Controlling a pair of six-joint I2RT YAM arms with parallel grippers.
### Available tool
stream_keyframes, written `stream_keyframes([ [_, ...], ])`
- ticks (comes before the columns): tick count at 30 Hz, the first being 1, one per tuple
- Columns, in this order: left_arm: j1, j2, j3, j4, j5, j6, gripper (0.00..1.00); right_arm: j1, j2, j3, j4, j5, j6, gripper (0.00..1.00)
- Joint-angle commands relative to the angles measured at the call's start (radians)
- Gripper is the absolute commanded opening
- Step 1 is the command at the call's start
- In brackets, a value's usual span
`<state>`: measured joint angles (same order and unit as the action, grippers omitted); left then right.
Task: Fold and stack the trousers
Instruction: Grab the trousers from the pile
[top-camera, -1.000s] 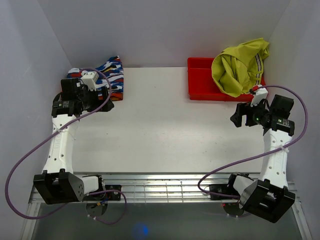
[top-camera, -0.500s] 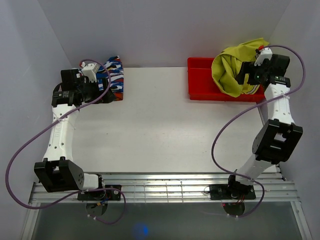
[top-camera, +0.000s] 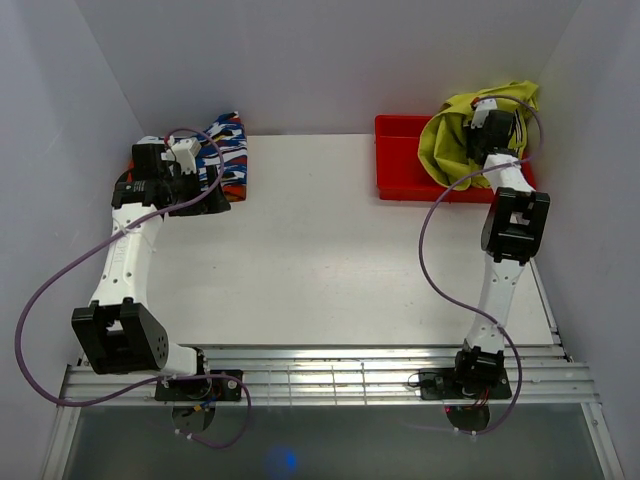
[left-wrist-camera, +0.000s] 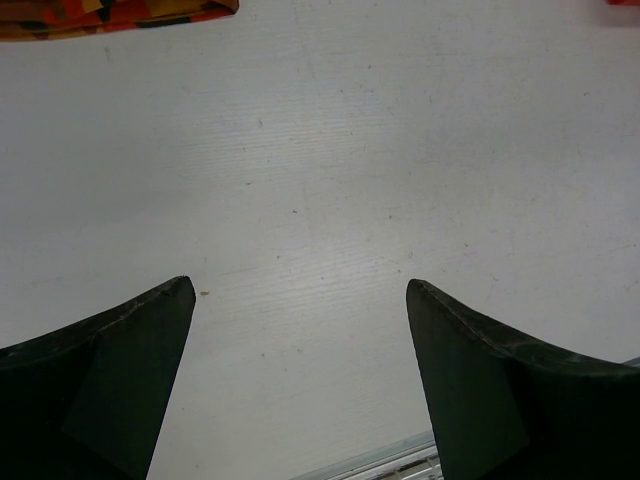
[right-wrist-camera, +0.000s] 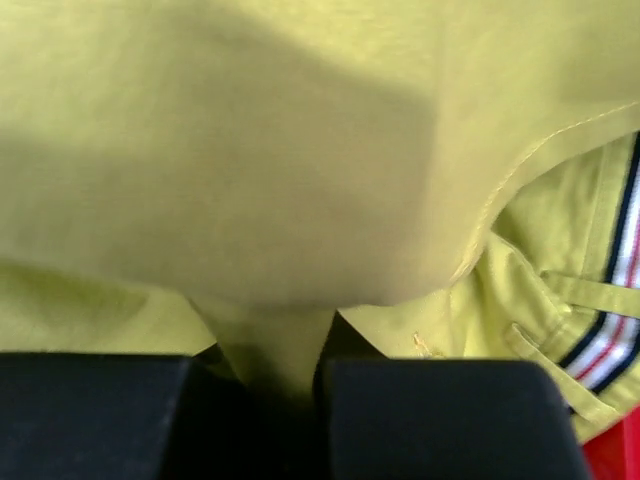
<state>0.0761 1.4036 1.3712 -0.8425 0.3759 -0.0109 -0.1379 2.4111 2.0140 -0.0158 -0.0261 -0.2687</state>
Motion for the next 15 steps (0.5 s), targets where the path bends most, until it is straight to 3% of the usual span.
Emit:
stream_keyframes([
  [1,-0.001,-0.025,0.026,-0.009,-0.022,-0.017,0.98,-0.022,-0.287,0.018,0.102,-0.155,0.11,0.08],
  [8,-0.001,-0.048,0.063,-0.003,-0.029,-0.041,0.98,-0.029,-0.642,-0.07,0.209,-0.337,0.405,0.08],
  [15,0.001,-0.04,0.173,-0.009,-0.016,-0.07,0.98,-0.026,-0.842,-0.086,0.234,-0.437,0.589,0.08],
])
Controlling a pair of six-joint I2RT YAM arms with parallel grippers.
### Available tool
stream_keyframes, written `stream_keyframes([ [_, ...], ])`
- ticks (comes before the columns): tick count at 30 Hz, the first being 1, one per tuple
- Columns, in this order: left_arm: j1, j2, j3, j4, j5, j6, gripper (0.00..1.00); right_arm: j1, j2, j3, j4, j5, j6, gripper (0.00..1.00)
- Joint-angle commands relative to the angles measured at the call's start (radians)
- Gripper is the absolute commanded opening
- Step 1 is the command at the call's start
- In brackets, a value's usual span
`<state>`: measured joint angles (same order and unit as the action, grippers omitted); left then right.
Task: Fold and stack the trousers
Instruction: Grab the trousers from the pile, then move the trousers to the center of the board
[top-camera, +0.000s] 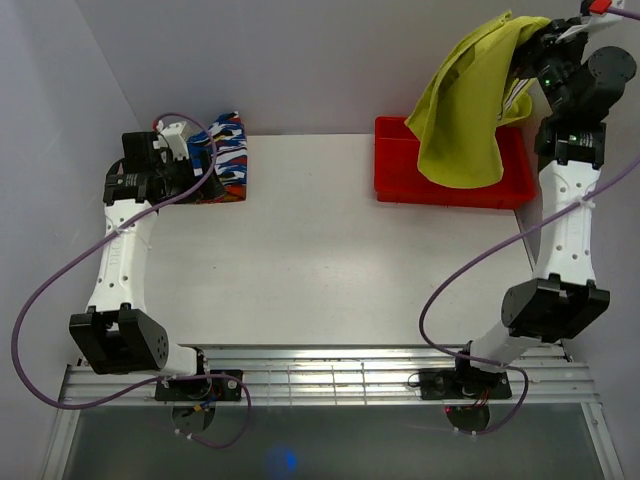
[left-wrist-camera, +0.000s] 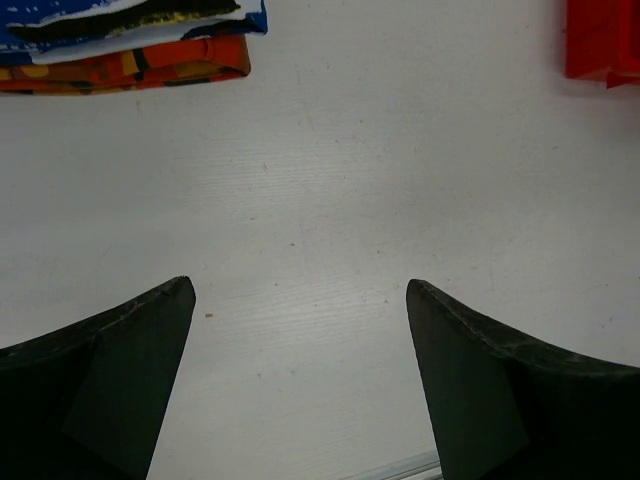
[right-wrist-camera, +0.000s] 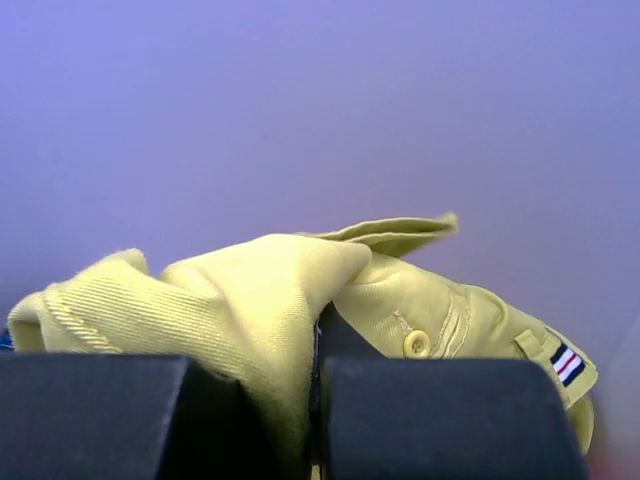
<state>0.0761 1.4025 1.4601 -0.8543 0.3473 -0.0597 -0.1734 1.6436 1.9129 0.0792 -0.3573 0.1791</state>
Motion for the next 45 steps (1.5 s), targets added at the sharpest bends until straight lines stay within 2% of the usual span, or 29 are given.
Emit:
stream_keyframes([
  [1,-0.001,-0.037,0.097,0.003,0.025,-0.019,0.98,0.008,-0.097,0.008,0.143,-0.121,0.173,0.08],
  [8,-0.001,-0.071,0.125,0.043,0.154,0.04,0.98,0.034,-0.266,-0.057,0.209,-0.267,0.334,0.08],
  [10,0.001,-0.089,0.106,0.054,0.211,0.046,0.98,0.067,-0.306,-0.086,0.202,-0.311,0.353,0.08],
  [12,-0.001,-0.108,0.091,0.069,0.267,0.049,0.98,0.13,-0.359,-0.187,0.189,-0.353,0.335,0.08],
  [14,-0.001,-0.118,0.056,0.087,0.307,0.057,0.98,0.22,-0.405,-0.285,0.113,-0.342,0.26,0.08],
  [15,-0.001,-0.122,0.043,0.09,0.35,0.057,0.98,0.244,-0.453,-0.401,0.081,-0.327,0.162,0.08],
  [17,-0.001,-0.123,0.001,0.087,0.389,0.121,0.98,0.293,-0.511,-0.518,-0.022,-0.301,0.042,0.08],
  [19,-0.002,-0.123,-0.021,0.086,0.426,0.147,0.98,0.307,-0.533,-0.633,-0.117,-0.212,-0.095,0.08],
  [21,-0.002,-0.131,-0.033,0.087,0.475,0.182,0.98,0.319,-0.553,-0.724,-0.183,-0.166,-0.16,0.08],
  [23,-0.004,-0.17,-0.055,0.165,0.571,0.181,0.98,0.343,-0.567,-0.788,-0.188,-0.198,-0.237,0.08],
  [25,-0.01,-0.206,-0.116,0.263,0.605,0.132,0.98,0.38,-0.564,-0.86,-0.196,-0.226,-0.285,0.08],
  [26,-0.015,-0.22,-0.135,0.346,0.63,0.101,0.98,0.44,-0.548,-0.877,-0.194,-0.235,-0.323,0.08],
  [30,-0.029,-0.174,-0.156,0.405,0.668,0.002,0.97,0.638,-0.452,-0.873,-0.236,-0.2,-0.392,0.08],
  [32,-0.032,-0.152,-0.17,0.419,0.673,-0.032,0.96,0.689,-0.423,-0.899,-0.167,-0.204,-0.368,0.08],
  [35,-0.039,-0.135,-0.217,0.443,0.668,-0.078,0.96,0.709,-0.362,-0.868,-0.192,-0.164,-0.397,0.47],
  [36,-0.039,-0.14,-0.231,0.452,0.653,-0.094,0.96,0.71,-0.349,-0.817,-0.223,-0.145,-0.436,0.7],
  [37,-0.039,-0.142,-0.256,0.457,0.644,-0.095,0.96,0.709,-0.34,-0.793,-0.255,-0.116,-0.467,0.76],
  [38,-0.039,-0.143,-0.267,0.459,0.636,-0.095,0.96,0.707,-0.334,-0.76,-0.321,-0.068,-0.498,0.81],
  [42,-0.039,-0.114,-0.279,0.376,0.608,-0.014,0.98,0.698,-0.361,-0.759,-0.559,0.009,-0.734,0.86],
  [45,-0.041,-0.028,-0.256,0.217,0.572,0.157,0.98,0.687,-0.436,-0.816,-0.714,-0.002,-0.818,0.86],
])
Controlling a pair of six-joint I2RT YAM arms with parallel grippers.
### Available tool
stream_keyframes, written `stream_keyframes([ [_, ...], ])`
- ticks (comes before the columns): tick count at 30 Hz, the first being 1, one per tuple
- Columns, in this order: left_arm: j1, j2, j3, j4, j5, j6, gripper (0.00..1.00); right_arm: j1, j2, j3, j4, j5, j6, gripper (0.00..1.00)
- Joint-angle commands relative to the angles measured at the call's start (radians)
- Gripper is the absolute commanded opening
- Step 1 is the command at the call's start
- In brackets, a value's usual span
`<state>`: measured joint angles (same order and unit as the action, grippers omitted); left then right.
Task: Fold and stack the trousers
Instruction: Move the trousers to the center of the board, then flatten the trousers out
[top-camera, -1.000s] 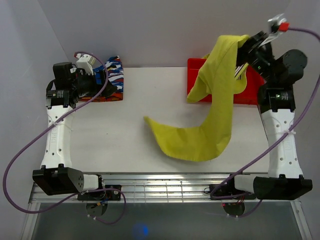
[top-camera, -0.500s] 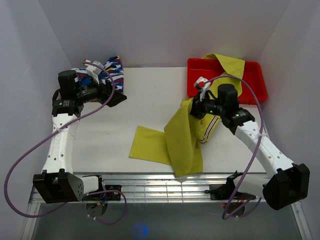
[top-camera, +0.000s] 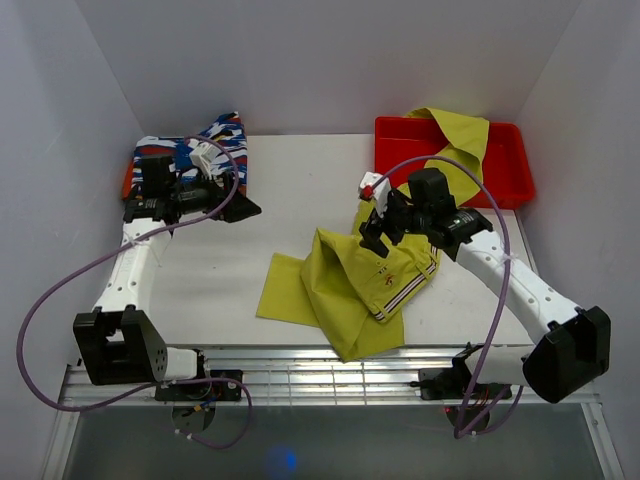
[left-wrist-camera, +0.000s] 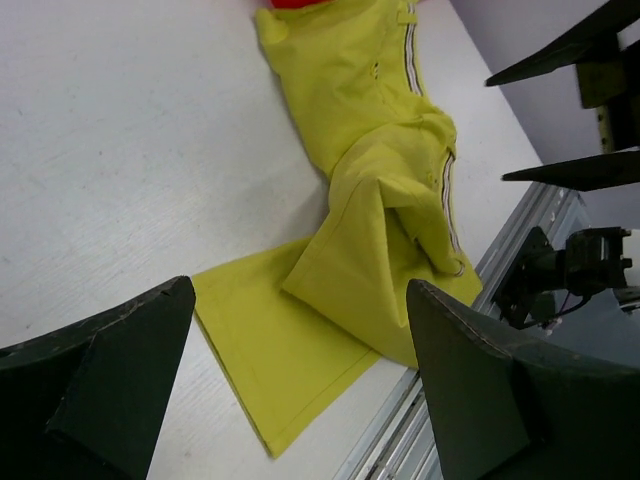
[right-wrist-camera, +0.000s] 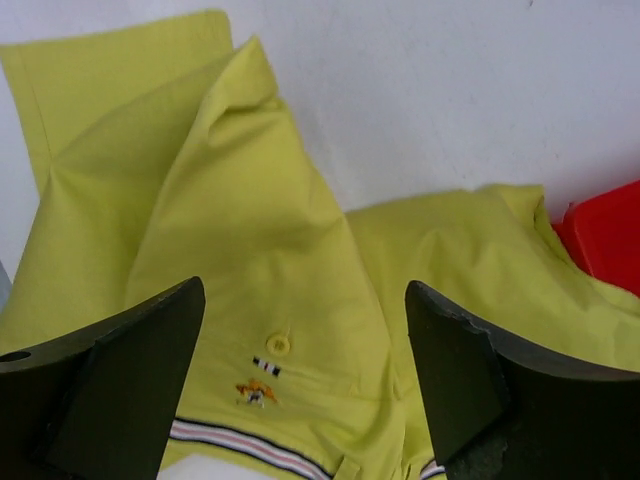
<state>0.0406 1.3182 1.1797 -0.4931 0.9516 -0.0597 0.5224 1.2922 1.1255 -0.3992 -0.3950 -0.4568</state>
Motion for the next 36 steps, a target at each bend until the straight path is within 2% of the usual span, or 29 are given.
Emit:
stream_keyframes([
  [1,-0.007,0.085,0.018,-0.2,-0.069,0.24,0.98,-0.007,-0.121,-0.071,-0.309,0.015,-0.218,0.87],
  [6,-0.024,0.095,-0.046,-0.278,-0.162,0.405,0.97,0.001,-0.182,-0.205,-0.423,-0.061,-0.203,0.86],
  [7,-0.06,0.085,-0.064,-0.275,-0.168,0.409,0.97,0.013,-0.189,-0.258,-0.397,-0.059,-0.183,0.86],
  [10,-0.079,0.044,-0.147,-0.237,-0.162,0.414,0.98,0.033,-0.191,-0.292,-0.287,-0.042,-0.096,0.87],
  [14,-0.142,0.016,-0.225,-0.205,-0.223,0.468,0.98,0.074,-0.06,-0.346,-0.236,0.037,-0.056,0.88],
  [18,-0.22,0.073,-0.258,-0.176,-0.376,0.482,0.98,0.105,0.019,-0.357,-0.158,0.113,0.004,0.88],
  [22,-0.303,0.169,-0.275,-0.066,-0.541,0.397,0.98,0.137,0.048,-0.369,-0.086,0.228,0.035,0.84],
  [25,-0.362,0.231,-0.267,-0.021,-0.663,0.347,0.96,0.146,0.058,-0.392,-0.038,0.321,0.04,0.67],
  [26,-0.376,0.266,-0.265,-0.013,-0.692,0.327,0.94,0.146,0.061,-0.397,-0.026,0.37,0.04,0.55],
  [28,-0.422,0.291,-0.275,0.025,-0.753,0.307,0.93,0.148,0.061,-0.409,0.009,0.416,0.032,0.4],
  [29,-0.436,0.303,-0.278,0.036,-0.793,0.299,0.93,0.148,0.058,-0.409,0.014,0.457,0.017,0.21],
  [30,-0.45,0.329,-0.281,0.042,-0.813,0.285,0.91,0.149,0.05,-0.408,0.014,0.473,0.009,0.13],
  [31,-0.474,0.344,-0.281,0.053,-0.833,0.278,0.89,0.148,0.029,-0.403,0.005,0.479,0.001,0.08],
  [32,-0.482,0.361,-0.278,0.053,-0.859,0.271,0.86,0.146,0.01,-0.398,-0.009,0.487,-0.022,0.08],
  [34,-0.493,0.412,-0.266,0.047,-0.873,0.244,0.63,0.137,-0.049,-0.389,-0.07,0.484,-0.042,0.08],
  [36,-0.493,0.449,-0.255,0.036,-0.889,0.23,0.43,0.116,-0.105,-0.372,-0.099,0.479,-0.077,0.08],
])
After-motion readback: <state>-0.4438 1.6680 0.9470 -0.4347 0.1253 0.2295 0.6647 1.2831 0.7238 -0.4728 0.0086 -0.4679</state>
